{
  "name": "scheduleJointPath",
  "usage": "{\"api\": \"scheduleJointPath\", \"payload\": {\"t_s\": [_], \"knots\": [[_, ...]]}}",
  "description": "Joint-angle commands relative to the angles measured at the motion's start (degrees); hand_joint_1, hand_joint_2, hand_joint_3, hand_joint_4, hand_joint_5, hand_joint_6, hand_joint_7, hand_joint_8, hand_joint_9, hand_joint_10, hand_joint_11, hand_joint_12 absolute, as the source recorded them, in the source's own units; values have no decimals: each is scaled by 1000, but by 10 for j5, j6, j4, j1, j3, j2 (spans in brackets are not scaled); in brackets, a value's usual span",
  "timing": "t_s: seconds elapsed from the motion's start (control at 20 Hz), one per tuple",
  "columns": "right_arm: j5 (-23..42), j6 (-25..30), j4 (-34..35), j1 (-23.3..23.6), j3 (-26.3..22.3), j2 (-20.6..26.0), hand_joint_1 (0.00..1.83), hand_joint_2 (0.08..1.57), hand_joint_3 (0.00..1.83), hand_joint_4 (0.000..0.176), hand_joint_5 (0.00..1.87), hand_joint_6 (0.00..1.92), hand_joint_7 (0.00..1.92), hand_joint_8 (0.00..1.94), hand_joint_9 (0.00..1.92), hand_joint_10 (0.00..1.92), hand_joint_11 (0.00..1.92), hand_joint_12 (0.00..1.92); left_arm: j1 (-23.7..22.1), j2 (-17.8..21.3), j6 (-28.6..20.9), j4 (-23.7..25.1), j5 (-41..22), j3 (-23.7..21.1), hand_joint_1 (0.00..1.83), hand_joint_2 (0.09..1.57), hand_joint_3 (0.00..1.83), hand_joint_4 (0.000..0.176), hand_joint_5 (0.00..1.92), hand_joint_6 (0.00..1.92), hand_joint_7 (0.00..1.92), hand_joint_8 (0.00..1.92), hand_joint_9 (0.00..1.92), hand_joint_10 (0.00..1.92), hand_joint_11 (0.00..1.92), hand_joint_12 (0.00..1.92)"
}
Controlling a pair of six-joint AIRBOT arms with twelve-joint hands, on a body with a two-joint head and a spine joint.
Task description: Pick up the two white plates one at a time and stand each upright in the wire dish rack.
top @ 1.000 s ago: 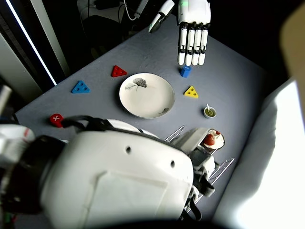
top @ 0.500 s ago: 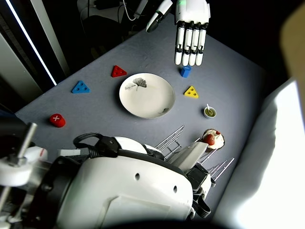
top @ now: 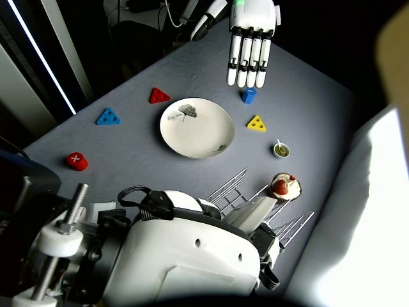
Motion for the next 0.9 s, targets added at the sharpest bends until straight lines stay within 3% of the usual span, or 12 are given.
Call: {"api": "scheduleJointPath", "payload": {"t_s": [0.0, 0.1, 0.35, 0.45, 0.6, 0.65, 0.7, 0.85], "knots": [[68, 11, 7, 3, 6, 4, 1490, 1092, 1, 0, 885, 1007, 979, 770, 1031, 914, 891, 1504, -1, 1, -1, -32, -45, -1, 0, 971, 0, 0, 162, 4, 186, 8, 196, 12, 203, 14], [68, 13, 7, -2, 12, -1, 1489, 1102, 0, 0, 841, 1016, 960, 852, 1010, 948, 889, 1517, 4, 1, -1, -31, -54, -2, 0, 972, 0, 0, 168, 6, 203, 12, 203, 12, 211, 16], [68, 20, 7, -14, 31, -14, 1496, 1055, 0, 0, 950, 875, 1071, 685, 1146, 725, 963, 1409, 8, -1, -1, -1, -80, 7, 0, 968, 0, 0, 188, 10, 210, 9, 192, 3, 185, 5], [66, 24, 7, -18, 36, -18, 1493, 1079, 1, 0, 916, 929, 1011, 765, 1054, 861, 915, 1469, 9, -1, -1, 8, -87, 7, 24, 970, 0, 0, 216, 6, 246, 6, 238, 7, 229, 21], [66, 24, 7, -24, 43, -24, 1492, 1084, 0, 0, 895, 948, 1002, 775, 1054, 876, 902, 1492, 9, -2, -1, 18, -92, 1, 0, 966, 0, 0, 204, 5, 244, 4, 224, 2, 207, 10], [66, 25, 7, -27, 45, -26, 1495, 1066, 0, 0, 911, 951, 1045, 709, 1121, 767, 947, 1427, 9, -2, -1, 22, -92, 0, 0, 966, 0, 0, 213, 9, 258, 10, 237, 7, 214, 13], [66, 27, 7, -29, 48, -27, 1490, 1081, 1, 0, 912, 949, 1009, 723, 1044, 888, 936, 1476, 9, -3, -1, 28, -92, -3, 0, 970, 0, 0, 197, 1, 248, 4, 227, 2, 201, 7], [66, 31, 7, -36, 52, -31, 1492, 1087, 0, 0, 856, 1011, 999, 749, 1074, 854, 928, 1468, 10, -5, -1, 42, -85, -10, 0, 968, 0, 0, 165, 3, 206, 0, 191, 0, 167, 0]]}}
